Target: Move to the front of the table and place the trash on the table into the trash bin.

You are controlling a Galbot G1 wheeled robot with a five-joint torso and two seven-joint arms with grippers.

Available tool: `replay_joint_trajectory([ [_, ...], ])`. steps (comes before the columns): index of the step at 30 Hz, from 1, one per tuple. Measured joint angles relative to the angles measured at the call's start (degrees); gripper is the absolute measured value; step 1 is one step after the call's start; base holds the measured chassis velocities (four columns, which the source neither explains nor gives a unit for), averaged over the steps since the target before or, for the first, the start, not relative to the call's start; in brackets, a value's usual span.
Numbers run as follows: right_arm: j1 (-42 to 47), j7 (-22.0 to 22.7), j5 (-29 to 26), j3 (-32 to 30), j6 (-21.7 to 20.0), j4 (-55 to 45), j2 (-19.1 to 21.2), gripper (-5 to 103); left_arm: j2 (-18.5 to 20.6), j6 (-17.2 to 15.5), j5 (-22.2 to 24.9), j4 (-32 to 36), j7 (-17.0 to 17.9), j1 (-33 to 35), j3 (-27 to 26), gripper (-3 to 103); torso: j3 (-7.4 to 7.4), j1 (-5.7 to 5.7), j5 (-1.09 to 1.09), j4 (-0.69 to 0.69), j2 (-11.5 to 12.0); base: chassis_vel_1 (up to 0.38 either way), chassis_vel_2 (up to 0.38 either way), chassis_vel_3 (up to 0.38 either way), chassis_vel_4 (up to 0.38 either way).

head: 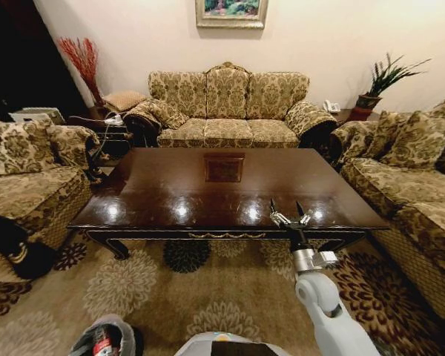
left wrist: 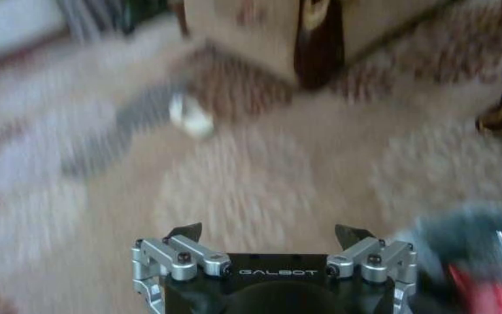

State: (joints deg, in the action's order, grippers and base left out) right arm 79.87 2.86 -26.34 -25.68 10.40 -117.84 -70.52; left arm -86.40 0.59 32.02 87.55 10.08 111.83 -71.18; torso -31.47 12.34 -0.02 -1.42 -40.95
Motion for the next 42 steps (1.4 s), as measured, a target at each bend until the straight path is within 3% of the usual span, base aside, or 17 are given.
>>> replay_joint_trajectory([
  [2, 0.2, 0.0, 0.2, -0.1, -0.4, -0.3, 0.1, 100, 0.2, 0.0, -0.1, 1.1, -0.1, 0.3, -0.7, 100, -0.01, 0.0, 0.01, 0.0, 0.0, 0.0, 0.0, 0.0, 0.0],
  [4, 0.8, 0.8, 1.5, -0.8, -3.3, -2.6, 0.5, 100, 1.2, 0.7, 1.4, 7.7, -1.9, 1.3, -4.0, 100, -0.03, 0.01, 0.02, -0.01, 0.0, 0.0, 0.0, 0.0, 0.0],
  [7, 1.2, 1.2, 1.9, -1.3, -5.0, -4.2, 0.5, 100, 1.7, 1.7, 2.9, 12.3, -3.7, 1.7, -5.1, 100, -0.04, 0.02, 0.01, -0.01, 0.0, 0.0, 0.0, 0.0, 0.0],
  [9, 2.6, 2.0, 2.7, -1.8, -8.9, -8.2, 0.5, 100, 2.6, 2.3, 6.2, 23.9, -7.3, 2.1, -6.1, 100, -0.06, 0.05, 0.02, 0.01, -0.1, 0.0, 0.0, 0.0, 0.0],
  [11, 3.3, 2.2, 2.8, -1.9, -9.9, -9.4, 0.4, 100, 2.9, 2.3, 7.1, 27.6, -8.3, 2.2, -5.8, 100, -0.06, 0.05, 0.02, 0.01, -0.1, 0.0, 0.0, 0.0, 0.0],
  [13, 6.0, 2.5, 3.3, -2.3, -12.1, -13.3, 0.2, 100, 4.1, 1.4, 9.6, 38.5, -10.8, 2.2, -3.0, 100, -0.07, 0.06, 0.04, 0.0, -0.1, 0.0, 0.0, 0.0, 0.0],
  [15, 6.9, 2.4, 3.4, -2.5, -12.6, -14.3, 0.2, 100, 4.5, 1.0, 9.9, 41.4, -11.5, 2.1, -1.9, 100, -0.07, 0.06, 0.02, 0.0, -0.1, 0.0, 0.0, 0.0, 0.0],
  [18, 13.8, 1.4, 5.3, -3.8, -13.9, -20.0, -0.9, 100, 8.1, -0.2, 8.6, 52.3, -14.3, -1.0, 6.8, 100, -0.08, 0.06, 0.02, 0.03, -0.1, 0.0, 0.0, 0.0, 0.0],
  [23, 20.3, 0.2, 11.2, -2.4, -12.5, -23.0, -4.3, 100, 9.9, -0.6, 4.2, 56.0, -18.1, -3.5, 12.1, 100, -0.08, 0.06, 0.01, 0.02, -0.1, 0.0, 0.0, 0.0, 0.0],
  [26, 21.6, -0.9, 14.0, -1.5, -10.4, -22.9, -5.2, 100, 10.3, 0.0, 2.0, 55.5, -18.5, -4.3, 12.4, 100, -0.09, 0.06, 0.02, 0.0, -0.2, 0.0, 0.0, 0.0, 0.0],
  [34, 23.6, -1.5, 16.4, -3.7, -8.2, -23.3, -5.9, 100, 10.1, 1.6, 1.6, 50.7, -17.6, -7.0, 13.7, 100, -0.11, 0.08, 0.01, 0.0, -0.2, 0.0, 0.0, 0.0, 0.0],
  [42, 24.7, -1.2, 17.2, -4.5, -7.5, -23.5, -7.3, 100, 8.8, 1.0, 1.1, 50.2, -16.4, -7.3, 16.3, 100, -0.11, 0.08, 0.02, 0.0, -0.2, 0.0, 0.0, 0.0, 0.0],
])
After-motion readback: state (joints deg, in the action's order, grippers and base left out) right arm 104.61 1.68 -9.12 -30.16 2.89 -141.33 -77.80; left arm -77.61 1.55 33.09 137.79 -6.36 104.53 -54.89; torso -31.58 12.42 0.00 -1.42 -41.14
